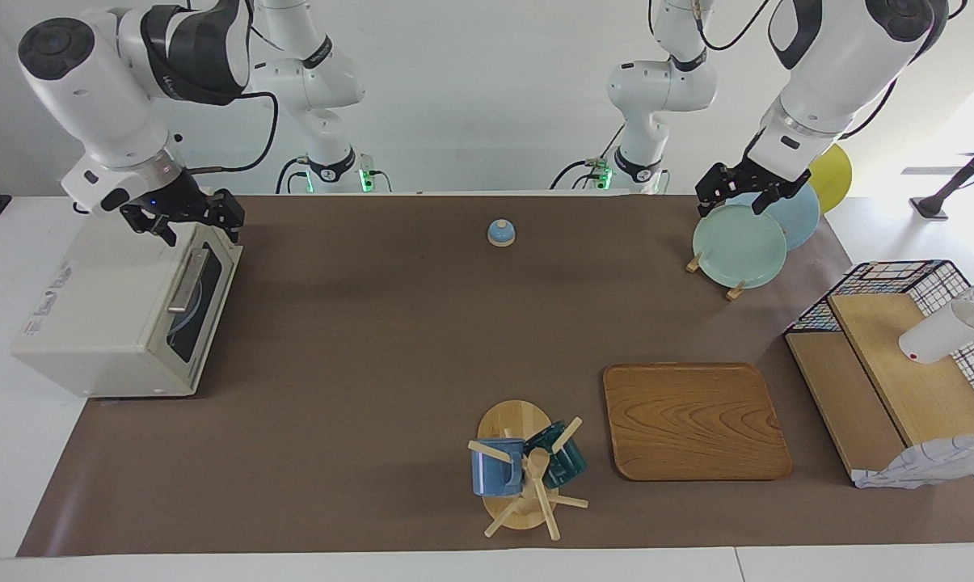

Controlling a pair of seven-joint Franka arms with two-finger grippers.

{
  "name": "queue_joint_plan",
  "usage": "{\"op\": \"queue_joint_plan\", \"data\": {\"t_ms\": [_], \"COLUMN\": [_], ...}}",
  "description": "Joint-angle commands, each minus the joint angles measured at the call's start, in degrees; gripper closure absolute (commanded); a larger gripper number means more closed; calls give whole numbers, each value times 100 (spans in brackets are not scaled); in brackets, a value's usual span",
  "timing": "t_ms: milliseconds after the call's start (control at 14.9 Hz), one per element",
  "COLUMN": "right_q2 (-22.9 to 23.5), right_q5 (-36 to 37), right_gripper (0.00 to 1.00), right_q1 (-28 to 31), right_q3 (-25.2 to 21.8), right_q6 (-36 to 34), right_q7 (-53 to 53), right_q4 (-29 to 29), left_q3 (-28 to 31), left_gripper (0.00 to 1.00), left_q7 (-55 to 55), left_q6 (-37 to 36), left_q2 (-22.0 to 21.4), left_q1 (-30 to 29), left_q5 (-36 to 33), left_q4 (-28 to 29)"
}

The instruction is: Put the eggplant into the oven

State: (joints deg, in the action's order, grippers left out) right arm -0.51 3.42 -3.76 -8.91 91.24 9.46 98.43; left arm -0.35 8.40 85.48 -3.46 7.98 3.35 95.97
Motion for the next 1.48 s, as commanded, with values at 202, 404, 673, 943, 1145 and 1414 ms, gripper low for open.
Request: {"op": "queue_joint_plan", "data": {"t_ms": [202, 404, 673, 943, 1145, 1414], "right_q2": [16, 16, 24, 51, 24, 24], "right_q5": [-122, -140, -131, -210, -219, -219], "right_gripper": [0, 0, 0, 0, 0, 0], "right_q1": [182, 323, 314, 323, 305, 305], "right_q3": [38, 56, 108, 188, 179, 179], "right_q6": [-71, -71, -89, -150, -98, -89], "right_q7": [65, 82, 74, 56, 47, 47], "right_q4": [-175, -254, -271, -456, -447, -447], "left_q3": [-44, -44, -44, -44, -44, -44], "left_gripper": [0, 0, 0, 0, 0, 0], "left_q7": [-49, -49, -49, -49, -49, -49], "left_q6": [-137, -137, -146, -146, -137, -137], "left_q2": [21, 21, 21, 21, 21, 21], "left_q1": [-51, -51, -51, -51, -51, -51], "left_q5": [-98, -98, -98, -98, -98, -98], "left_q4": [-114, -122, -114, -114, -114, -114]}}
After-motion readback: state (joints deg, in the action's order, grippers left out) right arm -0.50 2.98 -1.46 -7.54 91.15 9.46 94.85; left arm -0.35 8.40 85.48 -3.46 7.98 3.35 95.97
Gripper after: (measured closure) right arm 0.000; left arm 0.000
